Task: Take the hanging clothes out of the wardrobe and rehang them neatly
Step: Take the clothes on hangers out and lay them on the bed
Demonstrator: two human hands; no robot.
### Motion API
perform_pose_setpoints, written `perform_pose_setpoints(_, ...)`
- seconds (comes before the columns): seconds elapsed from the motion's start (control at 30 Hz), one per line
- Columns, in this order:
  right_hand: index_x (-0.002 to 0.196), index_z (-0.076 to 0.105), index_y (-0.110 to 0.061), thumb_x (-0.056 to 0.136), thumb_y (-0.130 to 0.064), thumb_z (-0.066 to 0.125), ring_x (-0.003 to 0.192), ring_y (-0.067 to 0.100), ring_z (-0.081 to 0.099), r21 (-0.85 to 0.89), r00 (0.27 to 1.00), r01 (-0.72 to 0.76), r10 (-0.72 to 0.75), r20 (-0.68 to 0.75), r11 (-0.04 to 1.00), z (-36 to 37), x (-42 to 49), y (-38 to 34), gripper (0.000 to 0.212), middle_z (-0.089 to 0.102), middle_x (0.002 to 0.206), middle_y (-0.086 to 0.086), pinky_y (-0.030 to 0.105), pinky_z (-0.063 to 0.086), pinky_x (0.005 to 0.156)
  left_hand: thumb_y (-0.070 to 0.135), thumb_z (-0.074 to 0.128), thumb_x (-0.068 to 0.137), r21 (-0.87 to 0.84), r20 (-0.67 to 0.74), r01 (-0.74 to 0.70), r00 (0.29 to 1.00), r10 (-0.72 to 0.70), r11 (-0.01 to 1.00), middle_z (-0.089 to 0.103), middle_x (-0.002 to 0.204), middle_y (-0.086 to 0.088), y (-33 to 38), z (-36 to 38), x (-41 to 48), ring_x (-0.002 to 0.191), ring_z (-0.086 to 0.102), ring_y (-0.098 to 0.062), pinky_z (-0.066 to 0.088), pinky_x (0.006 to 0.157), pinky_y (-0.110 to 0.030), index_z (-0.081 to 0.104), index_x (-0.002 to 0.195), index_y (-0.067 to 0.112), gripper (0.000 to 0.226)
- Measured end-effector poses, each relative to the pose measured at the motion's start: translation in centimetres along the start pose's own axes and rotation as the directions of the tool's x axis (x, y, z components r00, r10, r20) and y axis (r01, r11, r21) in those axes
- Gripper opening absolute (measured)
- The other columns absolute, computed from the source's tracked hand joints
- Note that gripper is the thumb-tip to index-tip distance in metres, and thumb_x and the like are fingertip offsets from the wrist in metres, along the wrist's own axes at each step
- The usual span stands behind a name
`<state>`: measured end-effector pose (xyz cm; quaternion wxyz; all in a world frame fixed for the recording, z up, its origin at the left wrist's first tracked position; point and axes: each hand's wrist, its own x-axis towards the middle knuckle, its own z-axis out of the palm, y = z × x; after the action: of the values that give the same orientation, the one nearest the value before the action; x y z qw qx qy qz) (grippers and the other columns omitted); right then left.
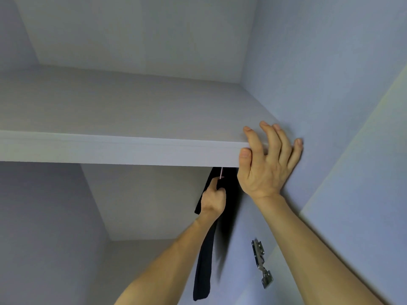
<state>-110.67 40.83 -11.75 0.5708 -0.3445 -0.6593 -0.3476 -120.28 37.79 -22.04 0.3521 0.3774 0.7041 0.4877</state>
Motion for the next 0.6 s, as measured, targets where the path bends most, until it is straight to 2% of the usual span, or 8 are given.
perform_pose_setpoints(0.03, 0.129, 0.058, -0.03, 0.103, -0.039, 0.029, 0.131, 0.026, 0.05, -0.001, 1.0, -0.003, 0.003, -0.001, 1.0, 0.0, 0.0, -0.1, 0.04, 0.061, 0.134, 0.006, 0.056, 0.025, 0.115, 0.013, 0.036, 0.093, -0.051, 0.009, -0.001, 1.0, 0.001, 0.999, 0.068, 0.098, -0.009, 0.1, -0.3, -0.2, 0.074, 0.058, -0.018, 0.05, 0.071, -0.032, 0.053, 0.128, 0.034, 0.044)
perform_pose_setpoints(0.1, 0.128, 0.059, -0.029, 0.103, -0.039, 0.029, 0.13, 0.027, 0.05, -0.002, 1.0, -0.01, 0.01, 0.004, 1.0, -0.1, 0.0, -0.1, 0.04, 0.061, 0.133, 0.007, 0.056, 0.025, 0.115, 0.017, 0.038, 0.096, -0.129, 0.026, -0.016, 0.999, 0.02, 0.991, 0.066, 0.092, -0.007, 0.3, -0.8, -0.3, 0.071, 0.054, -0.016, 0.047, 0.07, -0.029, 0.058, 0.119, 0.033, 0.034)
perform_pose_setpoints(0.17, 0.127, 0.06, -0.029, 0.103, -0.038, 0.03, 0.129, 0.027, 0.05, 0.0, 1.0, -0.018, 0.018, 0.017, 1.0, -0.2, 0.0, -0.1, 0.04, 0.062, 0.133, 0.007, 0.056, 0.024, 0.115, 0.029, 0.042, 0.101, -0.147, 0.029, -0.05, 0.998, 0.055, 0.988, 0.068, 0.101, 0.003, 0.5, -1.2, -0.4, 0.086, 0.061, -0.013, 0.049, 0.077, -0.025, 0.06, 0.116, 0.032, 0.024)
perform_pose_setpoints(0.23, 0.127, 0.059, -0.029, 0.103, -0.038, 0.031, 0.128, 0.028, 0.051, 0.001, 0.999, -0.022, 0.022, 0.027, 1.0, -0.3, 0.0, -0.1, 0.038, 0.062, 0.132, 0.008, 0.056, 0.024, 0.115, 0.035, 0.044, 0.104, -0.175, 0.004, -0.069, 0.997, 0.071, 0.982, 0.067, 0.116, 0.008, 0.6, -1.7, -0.5, 0.107, 0.061, -0.012, 0.046, 0.094, -0.024, 0.063, 0.121, 0.03, 0.026)
perform_pose_setpoints(0.27, 0.127, 0.059, -0.028, 0.103, -0.038, 0.032, 0.127, 0.028, 0.051, 0.003, 0.999, -0.024, 0.024, 0.032, 1.0, -0.3, 0.0, 0.0, 0.037, 0.062, 0.131, 0.008, 0.056, 0.024, 0.115, 0.035, 0.043, 0.104, -0.193, -0.013, -0.075, 0.997, 0.073, 0.978, 0.067, 0.12, 0.008, 0.6, -1.9, -0.6, 0.112, 0.059, -0.012, 0.045, 0.099, -0.024, 0.063, 0.122, 0.03, 0.027)
perform_pose_setpoints(0.47, 0.124, 0.06, -0.027, 0.103, -0.038, 0.033, 0.125, 0.029, 0.05, 0.016, 0.995, -0.05, 0.048, 0.089, 0.999, -0.7, 0.3, -0.1, 0.036, 0.061, 0.13, 0.009, 0.055, 0.021, 0.116, 0.03, 0.039, 0.106, -0.184, -0.146, -0.151, 0.981, 0.125, 0.971, 0.067, 0.111, 0.013, 0.5, -2.0, -2.4, 0.108, 0.062, -0.013, 0.047, 0.095, -0.027, 0.061, 0.119, 0.032, 0.025)
perform_pose_setpoints(0.6, 0.127, 0.057, -0.028, 0.103, -0.04, 0.032, 0.129, 0.03, 0.047, 0.036, 0.983, -0.076, 0.069, 0.168, 0.996, -1.3, 0.6, -0.2, 0.037, 0.058, 0.134, 0.009, 0.055, 0.016, 0.118, 0.03, 0.039, 0.106, -0.198, -0.216, -0.189, 0.965, 0.145, 0.962, 0.066, 0.112, 0.02, 1.1, -1.9, -3.6, 0.11, 0.06, -0.005, 0.041, 0.088, -0.013, 0.061, 0.127, 0.027, 0.031)
